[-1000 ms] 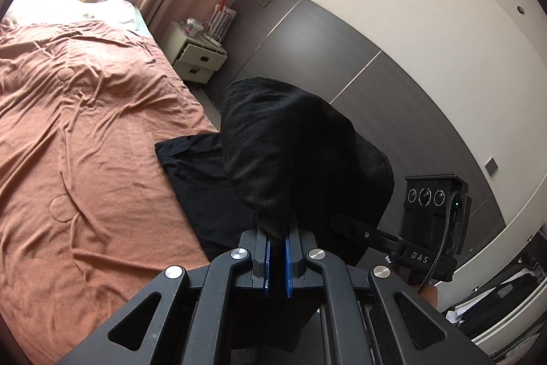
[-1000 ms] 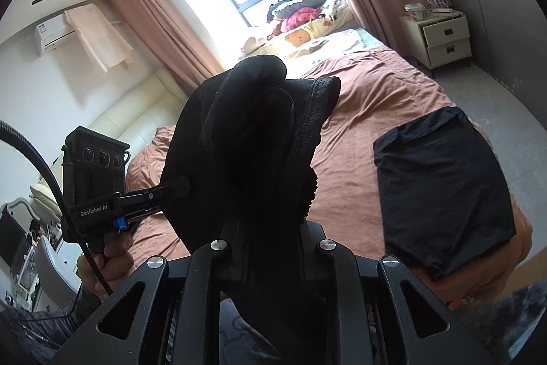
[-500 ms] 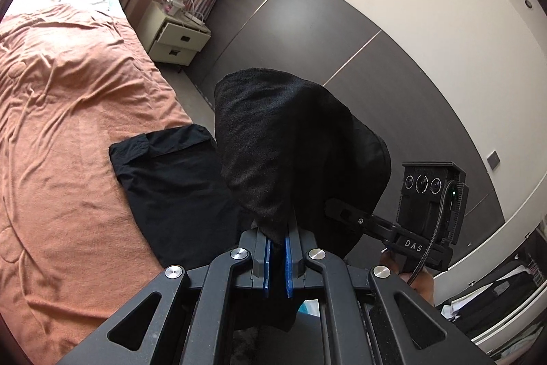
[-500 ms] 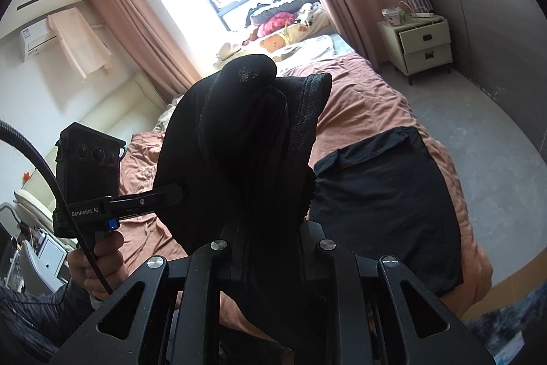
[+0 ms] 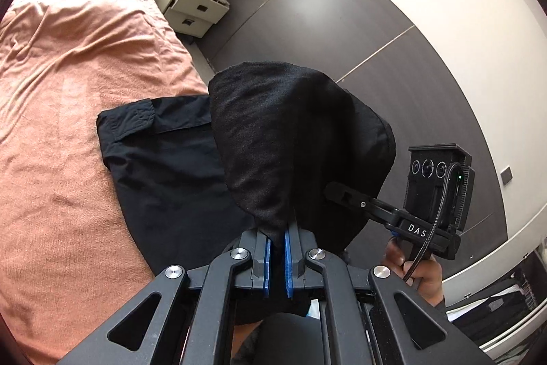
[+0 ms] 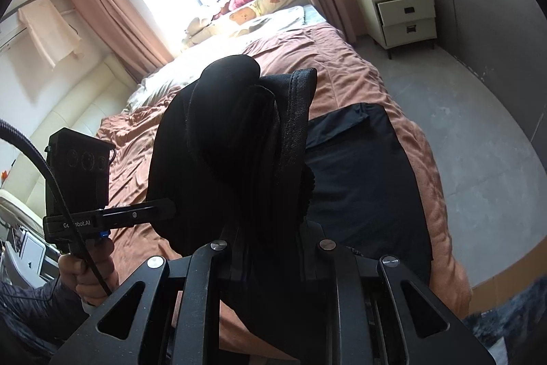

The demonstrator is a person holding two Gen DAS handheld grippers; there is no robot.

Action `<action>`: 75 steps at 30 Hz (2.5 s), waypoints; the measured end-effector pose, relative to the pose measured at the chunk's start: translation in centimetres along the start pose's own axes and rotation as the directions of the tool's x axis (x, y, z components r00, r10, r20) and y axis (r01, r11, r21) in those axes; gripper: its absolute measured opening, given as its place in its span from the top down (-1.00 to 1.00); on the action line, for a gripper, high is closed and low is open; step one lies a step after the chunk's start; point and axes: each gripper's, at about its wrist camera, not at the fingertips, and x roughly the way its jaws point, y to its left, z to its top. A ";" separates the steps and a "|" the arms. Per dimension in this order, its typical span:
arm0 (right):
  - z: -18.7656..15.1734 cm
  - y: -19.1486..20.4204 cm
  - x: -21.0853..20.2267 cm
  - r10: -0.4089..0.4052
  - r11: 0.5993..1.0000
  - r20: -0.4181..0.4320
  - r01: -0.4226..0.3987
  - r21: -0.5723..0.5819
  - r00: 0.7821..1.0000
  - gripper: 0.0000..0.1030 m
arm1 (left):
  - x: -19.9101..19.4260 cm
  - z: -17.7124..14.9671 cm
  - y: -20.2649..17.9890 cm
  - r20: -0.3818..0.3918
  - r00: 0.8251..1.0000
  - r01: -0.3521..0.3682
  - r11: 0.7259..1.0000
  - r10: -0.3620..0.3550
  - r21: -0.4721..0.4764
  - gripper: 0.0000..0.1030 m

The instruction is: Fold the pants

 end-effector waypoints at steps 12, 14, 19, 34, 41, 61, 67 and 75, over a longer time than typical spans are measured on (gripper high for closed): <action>3.5 0.9 4.6 -0.052 0.999 -0.027 0.052 -0.016 0.998 0.66 | 2.1 3.8 4.7 0.019 0.999 -0.039 0.999 0.040 -0.037 0.88; 3.9 1.0 5.3 -0.081 0.997 -0.036 0.080 -0.011 0.996 0.58 | 2.6 4.3 5.5 0.017 0.998 -0.052 0.998 0.052 -0.040 0.86; 4.3 0.0 6.7 -0.204 0.975 -0.070 0.209 0.072 0.976 -0.03 | 3.4 4.4 8.0 -0.016 0.985 -0.171 0.981 0.170 -0.095 0.03; 0.4 4.5 1.1 -0.199 0.980 0.034 0.199 -0.011 0.980 0.24 | 1.8 3.1 7.3 0.042 0.988 -0.146 0.988 0.148 -0.050 0.31; 0.0 2.3 4.6 -0.272 0.962 -0.067 0.274 0.007 0.960 0.55 | 4.7 3.4 7.4 -0.008 0.989 -0.147 0.989 0.147 -0.023 0.44; 5.5 -0.5 6.8 -0.237 0.962 -0.090 0.246 0.117 0.967 0.71 | 6.0 7.1 9.3 0.013 0.978 -0.209 0.977 0.210 -0.040 0.54; 7.5 -2.8 10.3 -0.276 0.941 -0.127 0.295 0.169 0.953 0.71 | 7.5 8.7 11.1 0.016 0.972 -0.232 0.970 0.234 -0.069 0.54; 7.8 -0.8 8.9 -0.273 0.946 -0.097 0.285 0.156 0.957 0.49 | 6.8 9.1 11.3 0.011 0.969 -0.244 0.967 0.245 -0.070 0.45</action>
